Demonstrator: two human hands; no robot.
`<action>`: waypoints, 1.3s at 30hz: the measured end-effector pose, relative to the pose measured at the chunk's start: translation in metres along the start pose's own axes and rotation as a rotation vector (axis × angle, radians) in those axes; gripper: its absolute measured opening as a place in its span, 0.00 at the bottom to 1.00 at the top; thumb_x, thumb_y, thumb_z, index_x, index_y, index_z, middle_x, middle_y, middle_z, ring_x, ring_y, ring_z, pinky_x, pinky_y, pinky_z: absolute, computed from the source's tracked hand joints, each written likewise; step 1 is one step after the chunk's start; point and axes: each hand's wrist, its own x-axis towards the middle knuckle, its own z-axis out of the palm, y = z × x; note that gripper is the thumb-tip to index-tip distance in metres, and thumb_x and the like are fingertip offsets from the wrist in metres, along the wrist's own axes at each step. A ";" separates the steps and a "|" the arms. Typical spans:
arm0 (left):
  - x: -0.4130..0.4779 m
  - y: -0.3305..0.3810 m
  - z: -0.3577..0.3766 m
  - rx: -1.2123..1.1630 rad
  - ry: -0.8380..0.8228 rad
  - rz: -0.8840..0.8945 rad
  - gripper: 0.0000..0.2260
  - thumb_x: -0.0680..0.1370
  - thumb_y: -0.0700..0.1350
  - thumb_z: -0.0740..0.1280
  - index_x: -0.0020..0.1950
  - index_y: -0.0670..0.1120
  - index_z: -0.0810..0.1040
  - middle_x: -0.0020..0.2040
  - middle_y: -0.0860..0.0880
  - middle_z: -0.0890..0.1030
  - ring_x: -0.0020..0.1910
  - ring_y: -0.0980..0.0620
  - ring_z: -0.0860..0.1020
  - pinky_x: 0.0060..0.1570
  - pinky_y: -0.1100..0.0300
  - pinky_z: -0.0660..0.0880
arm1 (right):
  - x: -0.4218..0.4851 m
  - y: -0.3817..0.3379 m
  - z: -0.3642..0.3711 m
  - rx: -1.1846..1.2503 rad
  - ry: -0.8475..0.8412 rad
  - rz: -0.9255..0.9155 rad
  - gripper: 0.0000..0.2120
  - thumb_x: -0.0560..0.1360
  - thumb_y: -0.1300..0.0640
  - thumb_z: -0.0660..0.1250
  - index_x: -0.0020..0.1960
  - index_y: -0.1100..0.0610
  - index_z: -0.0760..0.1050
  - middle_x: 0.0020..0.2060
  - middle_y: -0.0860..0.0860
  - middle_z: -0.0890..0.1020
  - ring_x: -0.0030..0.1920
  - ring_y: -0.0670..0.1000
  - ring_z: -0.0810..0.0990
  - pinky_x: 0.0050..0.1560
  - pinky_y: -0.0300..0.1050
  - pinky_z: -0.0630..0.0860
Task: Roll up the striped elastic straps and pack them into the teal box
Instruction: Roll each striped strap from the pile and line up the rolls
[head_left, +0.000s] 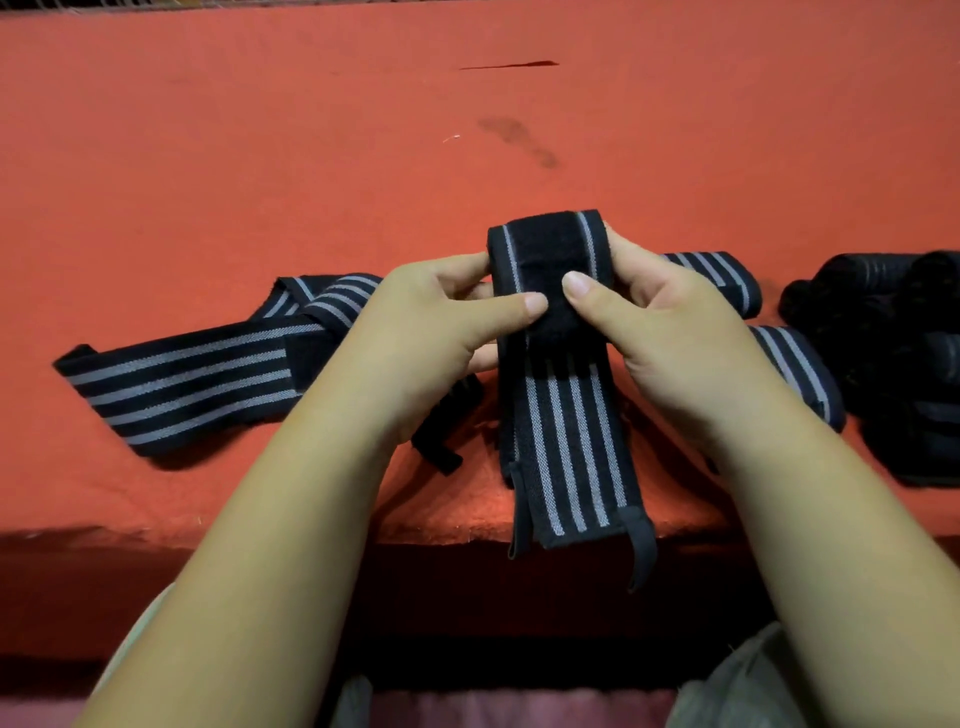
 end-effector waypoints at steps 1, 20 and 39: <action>0.002 -0.003 -0.001 0.002 0.022 0.009 0.14 0.82 0.35 0.73 0.66 0.46 0.86 0.59 0.42 0.88 0.57 0.49 0.88 0.54 0.57 0.85 | 0.000 0.000 0.000 -0.021 -0.004 0.007 0.20 0.88 0.54 0.64 0.79 0.49 0.72 0.70 0.45 0.82 0.73 0.48 0.79 0.76 0.57 0.72; 0.021 -0.014 0.004 -0.349 0.313 0.040 0.11 0.84 0.28 0.60 0.62 0.31 0.81 0.52 0.32 0.87 0.51 0.35 0.88 0.50 0.40 0.87 | -0.005 0.003 0.014 -0.072 0.000 0.211 0.17 0.83 0.61 0.69 0.60 0.40 0.86 0.58 0.38 0.88 0.62 0.41 0.85 0.73 0.51 0.75; 0.015 -0.009 -0.013 -0.125 0.167 0.005 0.20 0.82 0.34 0.72 0.73 0.45 0.78 0.57 0.46 0.89 0.54 0.45 0.89 0.52 0.49 0.87 | 0.003 0.011 0.009 0.304 0.087 0.255 0.17 0.82 0.71 0.64 0.67 0.62 0.83 0.56 0.59 0.89 0.60 0.57 0.88 0.64 0.50 0.82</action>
